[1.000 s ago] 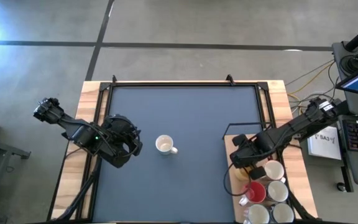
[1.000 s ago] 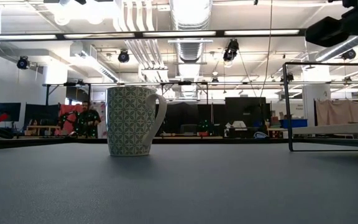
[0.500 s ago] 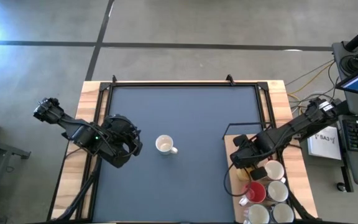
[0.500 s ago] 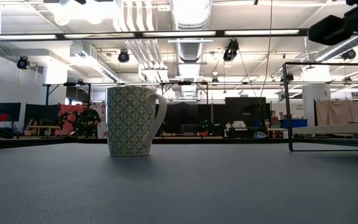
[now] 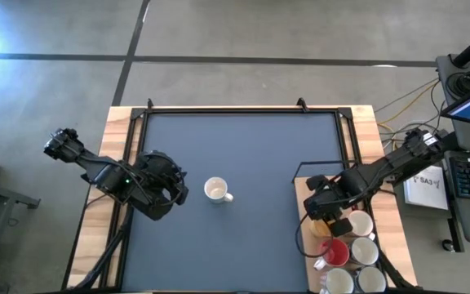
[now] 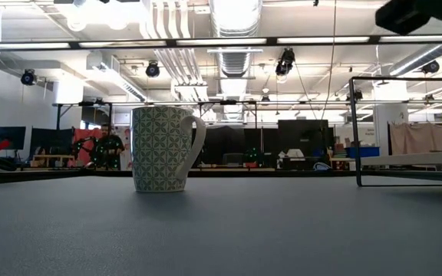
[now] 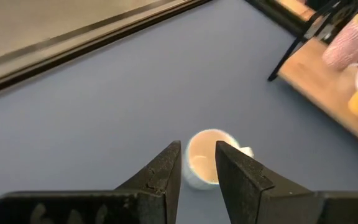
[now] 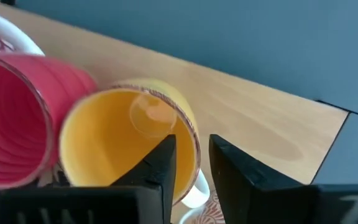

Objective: Place coffee mugs
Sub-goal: Put the green pattern mug on the shelf

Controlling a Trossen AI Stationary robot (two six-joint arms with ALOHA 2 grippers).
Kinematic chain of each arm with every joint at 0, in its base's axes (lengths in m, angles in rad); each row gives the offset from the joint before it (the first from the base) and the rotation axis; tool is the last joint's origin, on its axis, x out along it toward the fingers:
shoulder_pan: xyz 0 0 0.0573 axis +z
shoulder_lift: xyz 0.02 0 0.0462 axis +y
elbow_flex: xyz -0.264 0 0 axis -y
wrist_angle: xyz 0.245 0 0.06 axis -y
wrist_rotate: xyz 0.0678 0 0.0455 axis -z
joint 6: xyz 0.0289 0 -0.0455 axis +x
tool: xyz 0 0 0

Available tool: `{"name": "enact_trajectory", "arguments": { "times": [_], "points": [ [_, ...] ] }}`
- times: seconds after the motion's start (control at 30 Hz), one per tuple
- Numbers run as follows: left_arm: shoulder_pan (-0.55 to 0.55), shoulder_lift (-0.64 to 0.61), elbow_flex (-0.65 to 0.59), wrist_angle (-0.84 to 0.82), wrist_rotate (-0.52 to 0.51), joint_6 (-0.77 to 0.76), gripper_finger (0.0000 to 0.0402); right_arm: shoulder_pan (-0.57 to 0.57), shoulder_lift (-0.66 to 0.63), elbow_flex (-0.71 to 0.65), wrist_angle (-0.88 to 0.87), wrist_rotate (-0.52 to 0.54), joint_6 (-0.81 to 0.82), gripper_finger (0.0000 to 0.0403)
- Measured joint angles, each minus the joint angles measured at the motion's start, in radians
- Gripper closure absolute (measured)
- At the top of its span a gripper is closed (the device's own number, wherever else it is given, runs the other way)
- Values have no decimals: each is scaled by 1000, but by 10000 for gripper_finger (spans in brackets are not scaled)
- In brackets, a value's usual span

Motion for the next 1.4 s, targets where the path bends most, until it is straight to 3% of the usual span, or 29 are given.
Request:
{"name": "enact_trajectory", "arguments": {
  "times": [0.4,0.8,1.4],
  "points": [
    [2,99,0,58,135,1,319,-3,0,61,-4,136,231,320],
    [81,188,0,46,267,49,319,-47,0,63,2,168,551,287],
    [407,381,0,180,552,573,319,-53,0,63,10,168,631,284]
  ]
}}
